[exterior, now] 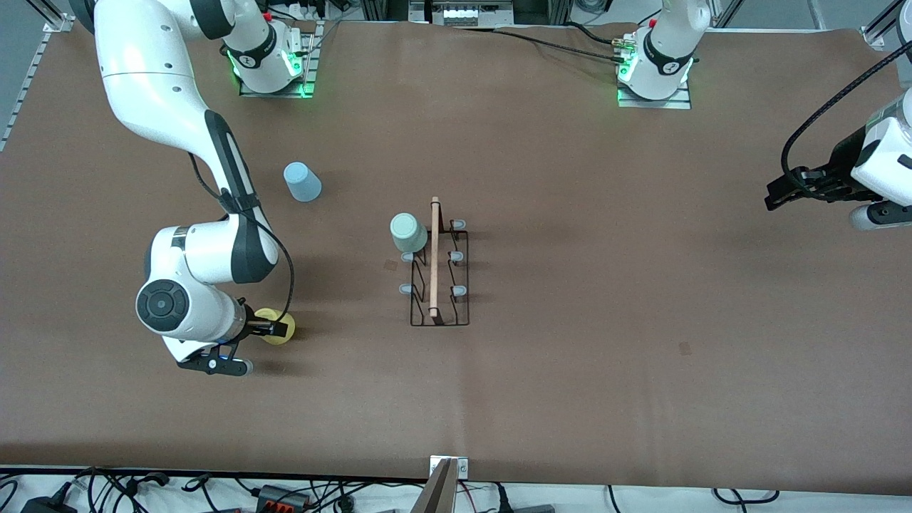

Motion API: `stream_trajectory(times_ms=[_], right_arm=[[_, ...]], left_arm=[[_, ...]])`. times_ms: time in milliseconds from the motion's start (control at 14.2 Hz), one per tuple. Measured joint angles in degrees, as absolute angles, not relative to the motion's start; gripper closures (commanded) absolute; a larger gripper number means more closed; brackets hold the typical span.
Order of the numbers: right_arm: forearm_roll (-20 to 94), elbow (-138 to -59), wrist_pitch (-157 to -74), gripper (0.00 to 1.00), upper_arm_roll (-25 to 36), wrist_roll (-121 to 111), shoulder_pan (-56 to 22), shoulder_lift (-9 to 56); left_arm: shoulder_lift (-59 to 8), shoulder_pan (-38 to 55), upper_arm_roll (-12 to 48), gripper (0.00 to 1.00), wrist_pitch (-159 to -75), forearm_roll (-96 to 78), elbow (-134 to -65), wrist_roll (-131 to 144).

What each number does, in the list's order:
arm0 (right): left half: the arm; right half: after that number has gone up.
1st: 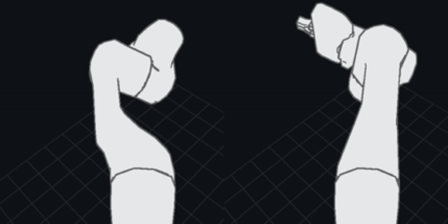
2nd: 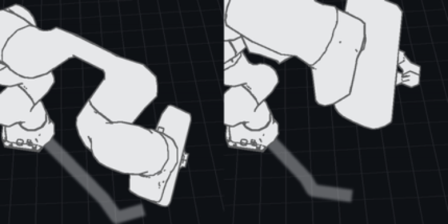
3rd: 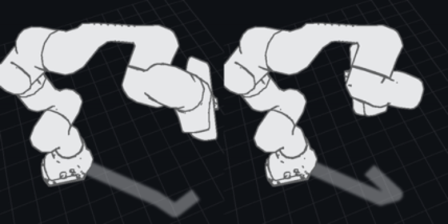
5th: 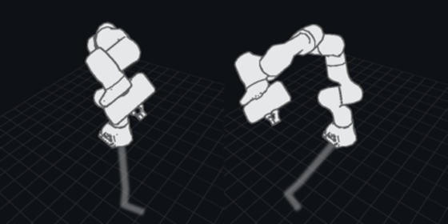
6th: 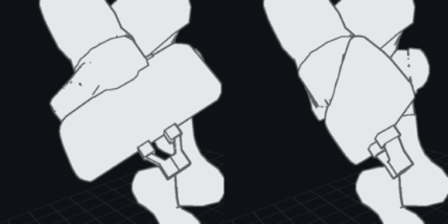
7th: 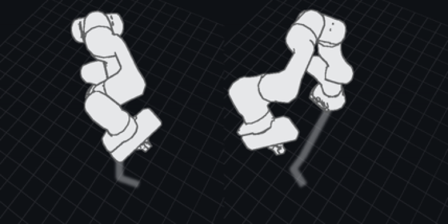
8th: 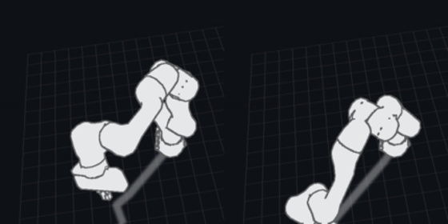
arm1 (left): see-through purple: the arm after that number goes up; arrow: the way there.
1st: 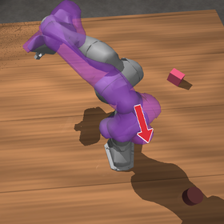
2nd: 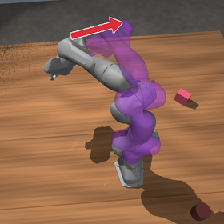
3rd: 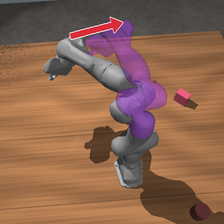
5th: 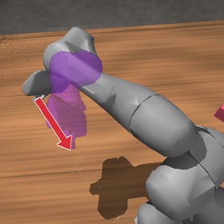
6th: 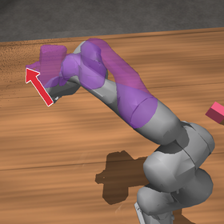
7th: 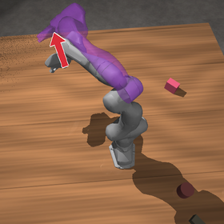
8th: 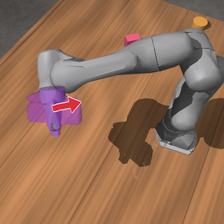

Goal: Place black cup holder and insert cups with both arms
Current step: 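Grasp the yellow cup with the right gripper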

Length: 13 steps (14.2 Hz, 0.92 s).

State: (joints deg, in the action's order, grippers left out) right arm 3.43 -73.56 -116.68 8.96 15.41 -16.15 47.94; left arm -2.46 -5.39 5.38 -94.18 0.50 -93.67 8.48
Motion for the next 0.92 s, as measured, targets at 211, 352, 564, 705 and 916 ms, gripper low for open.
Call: stream_trajectory(times_ms=[211, 352, 564, 705, 916], right_arm=[[4.54, -73.56, -116.69, 0.00, 8.92, 15.39, -16.02, 48.65], [6.03, -73.57, -116.69, 0.00, 8.92, 15.39, -15.76, 49.35], [8.23, -73.57, -116.69, 0.34, 8.92, 15.37, -15.34, 50.04], [8.87, -73.53, -116.69, 0.64, 8.85, 14.95, -15.17, 50.10], [8.89, -72.43, -116.63, 0.71, 8.46, 13.86, -15.18, 49.94]], left_arm=[[-2.50, -5.39, 5.38, 0.00, -94.18, 0.50, -93.52, 8.41], [-2.65, -5.39, 5.38, 0.00, -94.18, 0.50, -93.51, 8.35], [-2.74, -5.39, 5.37, 0.00, -94.18, 0.50, -93.50, 8.31], [-2.76, -5.40, 5.34, 0.00, -94.19, 0.50, -93.28, 8.30], [-2.95, -5.41, 5.31, 0.00, -94.19, 0.50, -93.16, 8.30]])
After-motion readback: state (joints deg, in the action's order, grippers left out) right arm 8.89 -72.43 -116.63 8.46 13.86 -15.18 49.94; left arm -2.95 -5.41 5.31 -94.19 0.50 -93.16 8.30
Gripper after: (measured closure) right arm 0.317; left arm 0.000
